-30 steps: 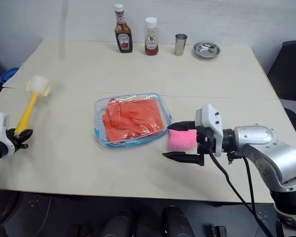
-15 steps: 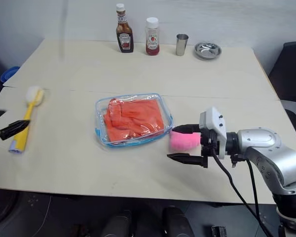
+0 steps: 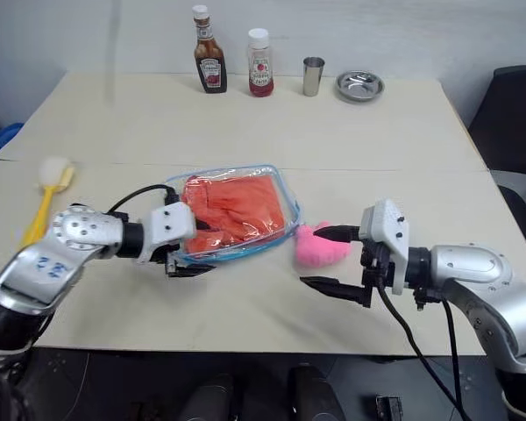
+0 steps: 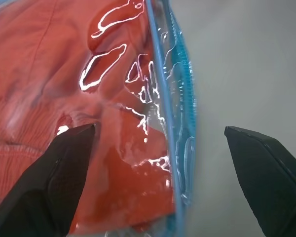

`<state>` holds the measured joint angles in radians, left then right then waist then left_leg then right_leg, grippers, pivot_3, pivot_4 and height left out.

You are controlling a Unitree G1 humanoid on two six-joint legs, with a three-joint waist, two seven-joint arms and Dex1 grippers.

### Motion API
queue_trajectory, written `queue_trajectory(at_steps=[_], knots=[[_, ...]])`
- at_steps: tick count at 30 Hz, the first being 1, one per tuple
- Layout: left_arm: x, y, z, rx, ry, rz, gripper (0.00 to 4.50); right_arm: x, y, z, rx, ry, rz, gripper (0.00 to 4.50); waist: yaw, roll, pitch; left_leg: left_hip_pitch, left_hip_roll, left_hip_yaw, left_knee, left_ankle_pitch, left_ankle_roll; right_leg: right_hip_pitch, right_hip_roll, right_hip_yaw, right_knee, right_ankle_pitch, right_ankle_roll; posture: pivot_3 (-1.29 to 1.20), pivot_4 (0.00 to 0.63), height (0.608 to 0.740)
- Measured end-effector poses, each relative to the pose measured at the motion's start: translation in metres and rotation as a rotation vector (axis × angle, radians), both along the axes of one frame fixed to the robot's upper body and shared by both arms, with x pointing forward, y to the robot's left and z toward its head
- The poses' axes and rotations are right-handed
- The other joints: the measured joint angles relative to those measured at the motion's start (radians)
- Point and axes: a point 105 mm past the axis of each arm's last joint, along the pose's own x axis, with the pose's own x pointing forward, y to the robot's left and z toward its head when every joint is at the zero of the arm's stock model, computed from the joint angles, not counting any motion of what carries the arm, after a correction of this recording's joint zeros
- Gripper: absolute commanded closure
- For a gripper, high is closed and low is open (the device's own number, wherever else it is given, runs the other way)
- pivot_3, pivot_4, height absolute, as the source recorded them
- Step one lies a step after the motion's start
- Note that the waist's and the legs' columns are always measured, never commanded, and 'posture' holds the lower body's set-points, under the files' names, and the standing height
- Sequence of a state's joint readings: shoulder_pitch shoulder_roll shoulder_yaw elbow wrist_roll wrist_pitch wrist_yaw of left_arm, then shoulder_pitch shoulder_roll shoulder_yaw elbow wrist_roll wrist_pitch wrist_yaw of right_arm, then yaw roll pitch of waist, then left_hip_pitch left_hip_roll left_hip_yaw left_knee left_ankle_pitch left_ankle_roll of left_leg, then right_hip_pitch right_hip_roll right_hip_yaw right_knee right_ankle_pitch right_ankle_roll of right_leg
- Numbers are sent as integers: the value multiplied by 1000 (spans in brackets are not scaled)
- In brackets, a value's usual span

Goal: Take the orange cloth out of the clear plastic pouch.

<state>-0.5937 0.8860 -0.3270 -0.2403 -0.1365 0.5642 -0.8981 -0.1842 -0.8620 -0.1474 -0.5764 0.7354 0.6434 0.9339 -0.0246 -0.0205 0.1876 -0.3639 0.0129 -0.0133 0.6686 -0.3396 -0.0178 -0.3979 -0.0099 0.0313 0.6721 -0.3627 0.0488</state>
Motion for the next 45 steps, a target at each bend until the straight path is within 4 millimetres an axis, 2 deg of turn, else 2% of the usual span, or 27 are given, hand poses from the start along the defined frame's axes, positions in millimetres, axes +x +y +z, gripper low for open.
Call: queue_trajectory(at_steps=[2, 6, 14, 15, 19, 24, 27, 30, 32, 35, 41, 45], knots=[[8, -3, 0, -5, -18, 17, 650, -2, -1, -1, -1, -1, -17, 0, -1, 0, 0, -1, 0, 0, 1, 0, 0, 0, 0, 0, 1, 0, 0, 0, 150, 740], [12, -3, 0, 4, -40, 13, 1887, -3, -1, -2, 3, 7, -32, 0, -2, 0, 0, -1, 0, -1, 2, 0, 0, 0, 0, 0, 2, 0, 0, 0, 150, 740], [7, 5, -5, 35, -32, -27, 4412, -3, 0, 0, 4, -2, -30, 0, -1, 0, 0, -2, 0, -2, 4, 0, 0, 0, 0, -1, 2, 0, 0, 0, 150, 740], [5, 7, -6, 46, -32, -41, 4462, -3, 0, 0, 3, -2, -27, 0, -2, 0, 0, -2, 0, -2, 4, 0, 0, 0, 0, -1, 2, 0, 0, 0, 150, 740], [-6, 14, -6, 87, -75, -141, 4462, -4, 0, 0, -5, 1, -7, 0, -2, 0, 0, -2, 0, -2, 4, 0, 0, 0, -1, -1, 2, 0, 0, 0, 150, 740], [-22, 46, -8, 202, -122, -296, 4462, -6, -4, -2, -28, 29, 20, 0, -1, 0, 0, -2, 0, -2, 4, 0, 0, 0, -1, -2, 1, 0, 0, 0, 150, 740], [-22, 58, -9, 205, -134, -332, 4462, -10, -6, -7, -44, 56, 38, 0, 1, 0, 0, -2, 0, -2, 5, -1, 1, 0, -2, -2, 1, 0, 0, 0, 150, 740], [-15, 58, -11, 180, -142, -323, 4462, -11, -8, -11, -58, 65, 32, 0, 7, 0, 0, -4, 0, -2, 7, -1, 2, 0, -2, -3, 1, 0, 0, 0, 150, 740], [-11, 50, -13, 138, -147, -313, 4462, -9, -12, -15, -80, 64, 1, 0, 12, 0, 0, -4, 0, -2, 9, -1, 3, 0, -2, -3, 2, 0, 0, 0, 150, 740], [-5, 38, -15, 76, -144, -274, 3853, -3, -16, -16, -107, 33, -48, 0, 21, 0, 0, -5, 0, -2, 11, -2, 3, 0, -2, -3, 3, 0, 1, 0, 150, 740], [-5, 28, -9, 12, -143, -222, 2072, 6, -21, -18, -115, 16, -134, 0, 20, 0, 0, -5, 0, -2, 11, -2, 3, -1, -2, -3, 3, 0, 1, 0, 150, 740], [-24, 25, 0, -105, -52, -225, 2072, 20, -27, -25, -76, 50, -254, 0, 18, 0, 0, -5, 0, -2, 11, -1, 2, -1, -2, -2, 4, 0, 1, 0, 150, 740]])
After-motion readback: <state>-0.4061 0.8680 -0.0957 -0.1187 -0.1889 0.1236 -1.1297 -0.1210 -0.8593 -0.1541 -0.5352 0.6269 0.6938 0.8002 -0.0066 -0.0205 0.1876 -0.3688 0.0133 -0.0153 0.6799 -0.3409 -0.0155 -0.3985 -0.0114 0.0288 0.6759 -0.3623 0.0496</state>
